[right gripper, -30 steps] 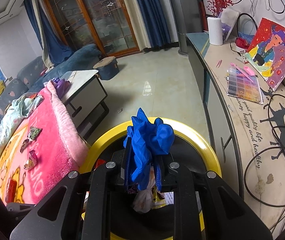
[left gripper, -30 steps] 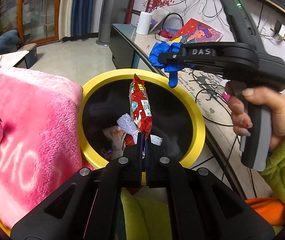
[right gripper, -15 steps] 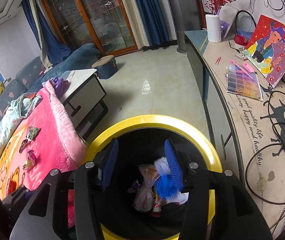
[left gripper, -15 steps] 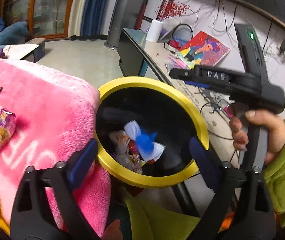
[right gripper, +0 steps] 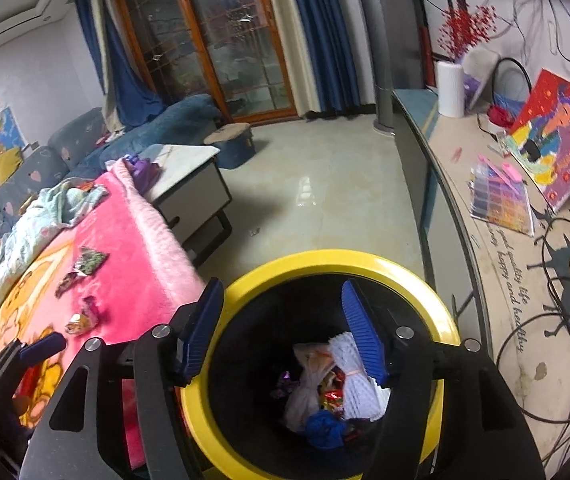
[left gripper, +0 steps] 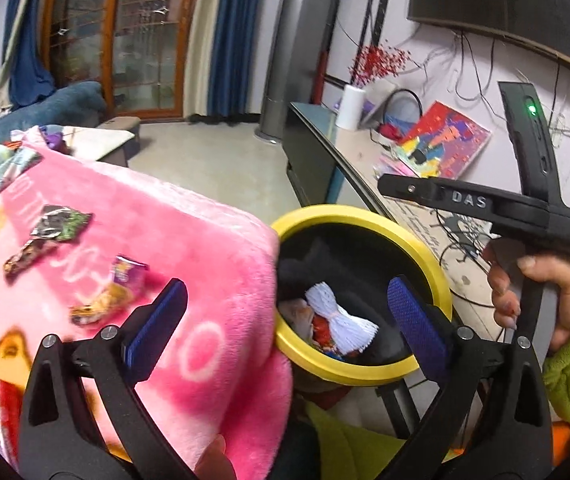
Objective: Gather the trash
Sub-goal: 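Move both tools back over the blanket toward the red can and snack wrapper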
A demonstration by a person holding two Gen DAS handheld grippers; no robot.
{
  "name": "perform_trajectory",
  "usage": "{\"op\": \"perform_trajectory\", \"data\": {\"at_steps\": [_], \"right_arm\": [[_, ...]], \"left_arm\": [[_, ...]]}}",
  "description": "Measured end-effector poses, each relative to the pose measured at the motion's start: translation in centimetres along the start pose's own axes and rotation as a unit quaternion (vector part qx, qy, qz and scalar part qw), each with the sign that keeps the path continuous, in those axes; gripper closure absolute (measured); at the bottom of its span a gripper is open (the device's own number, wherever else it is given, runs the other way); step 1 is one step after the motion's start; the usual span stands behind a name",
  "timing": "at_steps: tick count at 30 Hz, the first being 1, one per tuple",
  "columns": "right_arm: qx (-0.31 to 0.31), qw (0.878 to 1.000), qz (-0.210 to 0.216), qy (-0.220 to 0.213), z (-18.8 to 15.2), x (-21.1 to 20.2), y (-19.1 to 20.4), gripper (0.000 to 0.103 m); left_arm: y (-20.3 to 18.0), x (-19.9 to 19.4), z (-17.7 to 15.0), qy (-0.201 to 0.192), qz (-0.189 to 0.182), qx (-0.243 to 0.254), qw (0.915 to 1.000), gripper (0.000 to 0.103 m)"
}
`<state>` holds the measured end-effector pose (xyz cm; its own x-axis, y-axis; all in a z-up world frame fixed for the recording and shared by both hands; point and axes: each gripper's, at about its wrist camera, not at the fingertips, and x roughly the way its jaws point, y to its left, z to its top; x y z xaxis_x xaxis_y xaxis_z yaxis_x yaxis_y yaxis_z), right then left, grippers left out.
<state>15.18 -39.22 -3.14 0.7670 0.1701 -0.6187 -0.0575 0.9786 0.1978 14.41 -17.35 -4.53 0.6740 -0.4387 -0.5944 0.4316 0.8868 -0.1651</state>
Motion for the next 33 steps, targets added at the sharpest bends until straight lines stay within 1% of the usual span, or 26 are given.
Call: {"op": "perform_trajectory", "data": {"at_steps": [8,15,25,33], "right_arm": [[-0.033,0.999,0.025,-0.012,0.1,-1.2,3.5,0.04],[-0.056,0.997,0.05,-0.024,-0.2,-2.3,6.5,0.037],[-0.09,0.992,0.078,-0.029,-0.8,-2.9,10.4,0.037],[-0.116,0.988,0.097,-0.028,-1.5,-2.8,13.3,0.037]], "left_arm": [[2.4,-2.7,0.5,-0.036,0.053,-0.015,0.9978,0.011],[5.1,-5.7,0.8,-0.069,0.096,-0.033,0.9924,0.011],[8.4,-9.1,0.8,-0.103,0.132,-0.064,0.9838,0.011],[10.1,-11.0,0.4,-0.118,0.149,-0.084,0.9782,0.011]]}}
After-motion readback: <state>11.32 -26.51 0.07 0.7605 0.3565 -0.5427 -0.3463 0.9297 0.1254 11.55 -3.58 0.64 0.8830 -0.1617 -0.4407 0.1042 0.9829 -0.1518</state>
